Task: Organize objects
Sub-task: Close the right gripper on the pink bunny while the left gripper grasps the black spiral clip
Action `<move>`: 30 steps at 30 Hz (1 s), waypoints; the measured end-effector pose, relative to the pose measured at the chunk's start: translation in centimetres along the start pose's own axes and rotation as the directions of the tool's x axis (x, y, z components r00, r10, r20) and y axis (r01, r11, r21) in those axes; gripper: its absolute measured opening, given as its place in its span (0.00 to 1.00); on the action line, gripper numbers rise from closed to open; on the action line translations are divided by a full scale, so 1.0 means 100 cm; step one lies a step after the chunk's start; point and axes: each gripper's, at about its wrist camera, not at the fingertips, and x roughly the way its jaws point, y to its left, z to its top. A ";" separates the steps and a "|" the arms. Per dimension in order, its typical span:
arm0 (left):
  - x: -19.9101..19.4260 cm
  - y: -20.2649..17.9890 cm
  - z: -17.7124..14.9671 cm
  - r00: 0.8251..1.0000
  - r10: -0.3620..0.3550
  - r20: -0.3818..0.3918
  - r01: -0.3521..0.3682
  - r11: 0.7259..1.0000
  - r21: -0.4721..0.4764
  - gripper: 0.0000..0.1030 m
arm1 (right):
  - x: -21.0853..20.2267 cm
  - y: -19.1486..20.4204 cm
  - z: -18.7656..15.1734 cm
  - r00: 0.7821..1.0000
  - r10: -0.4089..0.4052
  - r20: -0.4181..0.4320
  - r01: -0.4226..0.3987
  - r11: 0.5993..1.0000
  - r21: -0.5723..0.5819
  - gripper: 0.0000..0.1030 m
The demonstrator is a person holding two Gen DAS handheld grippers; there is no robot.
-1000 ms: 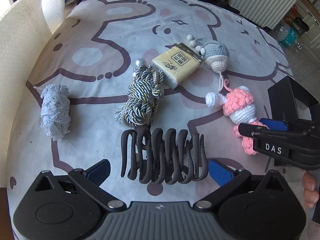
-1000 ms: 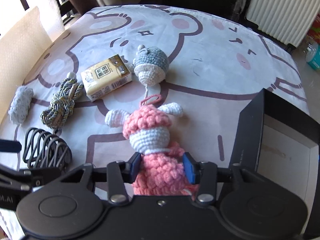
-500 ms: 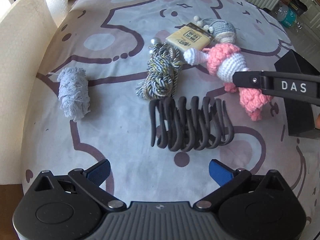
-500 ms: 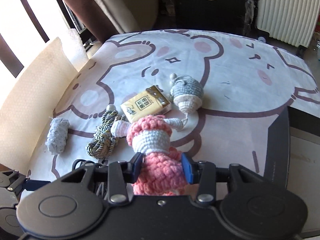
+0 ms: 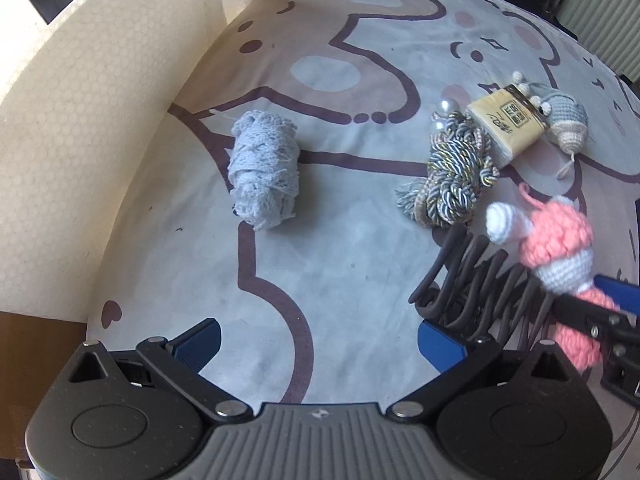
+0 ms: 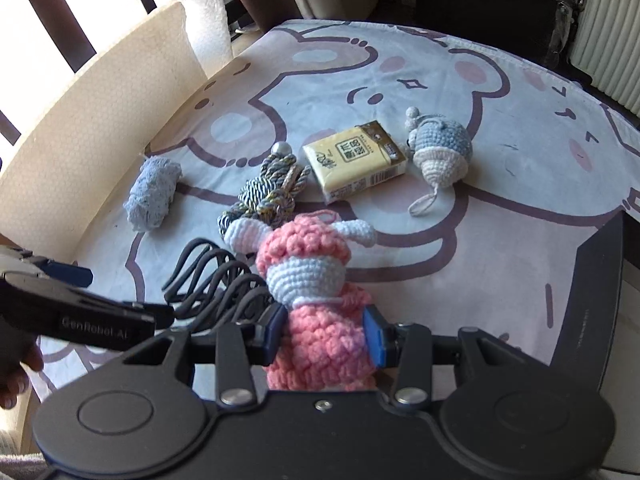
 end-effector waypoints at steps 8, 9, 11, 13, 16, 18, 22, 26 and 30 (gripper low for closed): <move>0.002 0.016 0.006 0.999 -0.037 0.027 0.041 0.985 -0.168 1.00 | 0.001 0.006 -0.010 0.999 0.008 -0.050 -0.010 0.999 -0.041 0.42; 0.005 0.019 0.006 0.999 -0.050 0.019 0.053 0.980 -0.193 1.00 | 0.002 0.006 -0.011 0.999 0.004 -0.051 -0.007 0.999 -0.046 0.42; 0.012 0.026 0.004 0.996 -0.084 -0.002 0.081 0.966 -0.244 1.00 | 0.002 0.006 -0.010 0.999 0.006 -0.052 -0.008 0.999 -0.042 0.42; 0.021 0.030 0.003 0.992 -0.119 -0.029 0.105 0.949 -0.297 1.00 | 0.001 0.005 -0.010 0.999 0.008 -0.050 -0.010 0.999 -0.040 0.42; 0.032 0.030 0.000 0.987 -0.144 -0.069 0.115 0.940 -0.320 1.00 | 0.001 0.004 -0.011 0.999 0.009 -0.051 -0.012 0.999 -0.044 0.42; 0.031 0.025 0.001 0.989 -0.137 -0.062 0.112 0.947 -0.301 1.00 | 0.001 0.004 -0.012 0.999 0.010 -0.051 -0.013 0.999 -0.049 0.42; 0.020 0.028 0.004 0.977 -0.212 0.022 0.205 0.905 -0.374 1.00 | 0.000 0.002 -0.014 0.999 0.007 -0.053 -0.010 0.998 -0.054 0.42; 0.009 0.019 0.005 0.937 -0.342 0.076 0.345 0.858 -0.381 1.00 | -0.002 -0.001 -0.018 0.998 0.022 -0.056 -0.025 0.998 -0.050 0.42; 0.003 -0.010 0.008 0.914 -0.402 0.056 0.401 0.876 -0.266 1.00 | -0.006 -0.004 -0.021 0.998 0.020 -0.055 -0.022 0.998 -0.052 0.42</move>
